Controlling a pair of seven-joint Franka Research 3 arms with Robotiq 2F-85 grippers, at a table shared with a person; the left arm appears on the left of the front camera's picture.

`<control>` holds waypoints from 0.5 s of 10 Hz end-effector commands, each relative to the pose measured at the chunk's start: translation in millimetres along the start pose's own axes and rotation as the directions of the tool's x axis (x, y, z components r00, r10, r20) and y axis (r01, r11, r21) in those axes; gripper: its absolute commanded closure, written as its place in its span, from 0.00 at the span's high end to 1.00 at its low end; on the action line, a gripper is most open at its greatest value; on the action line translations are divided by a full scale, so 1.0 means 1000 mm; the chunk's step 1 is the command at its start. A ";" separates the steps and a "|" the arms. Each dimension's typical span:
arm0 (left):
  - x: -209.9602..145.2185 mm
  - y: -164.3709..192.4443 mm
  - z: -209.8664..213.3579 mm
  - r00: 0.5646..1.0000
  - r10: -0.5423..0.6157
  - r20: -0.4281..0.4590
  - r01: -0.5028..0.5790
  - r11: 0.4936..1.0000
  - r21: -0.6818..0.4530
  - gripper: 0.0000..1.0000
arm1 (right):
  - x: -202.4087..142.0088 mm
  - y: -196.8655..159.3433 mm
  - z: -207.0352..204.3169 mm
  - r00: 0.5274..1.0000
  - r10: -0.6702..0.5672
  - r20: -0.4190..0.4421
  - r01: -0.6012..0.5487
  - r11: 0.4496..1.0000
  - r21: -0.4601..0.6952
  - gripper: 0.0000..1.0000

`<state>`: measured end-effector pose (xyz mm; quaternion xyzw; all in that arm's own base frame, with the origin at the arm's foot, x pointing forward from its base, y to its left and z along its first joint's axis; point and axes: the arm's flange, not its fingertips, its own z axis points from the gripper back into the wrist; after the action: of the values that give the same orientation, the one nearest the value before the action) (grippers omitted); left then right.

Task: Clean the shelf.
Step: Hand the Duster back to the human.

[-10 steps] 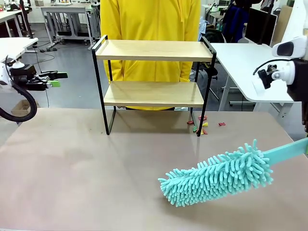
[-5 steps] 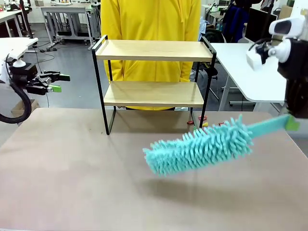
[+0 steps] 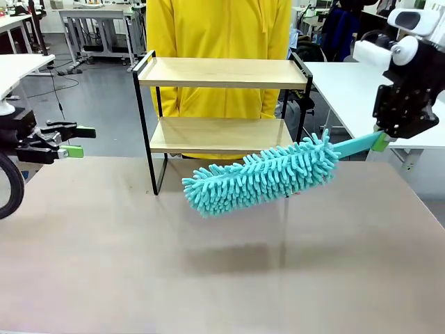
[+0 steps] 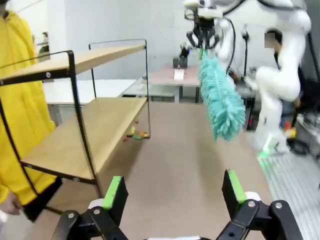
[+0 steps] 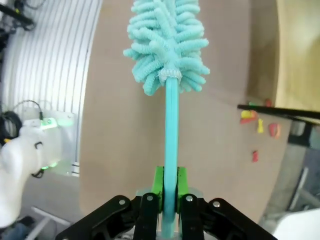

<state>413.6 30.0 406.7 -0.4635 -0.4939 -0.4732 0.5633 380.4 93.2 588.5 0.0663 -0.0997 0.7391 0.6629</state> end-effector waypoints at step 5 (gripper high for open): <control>-0.001 -0.041 -0.040 0.990 0.113 0.085 -0.115 0.993 0.029 1.00 | -0.010 -0.004 0.011 0.990 0.115 0.086 -0.113 0.993 -0.035 0.13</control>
<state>378.1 -28.8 406.0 -0.5060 -0.4892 -0.4150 0.5765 386.2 75.2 597.3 0.0934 -0.1546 0.7639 0.6195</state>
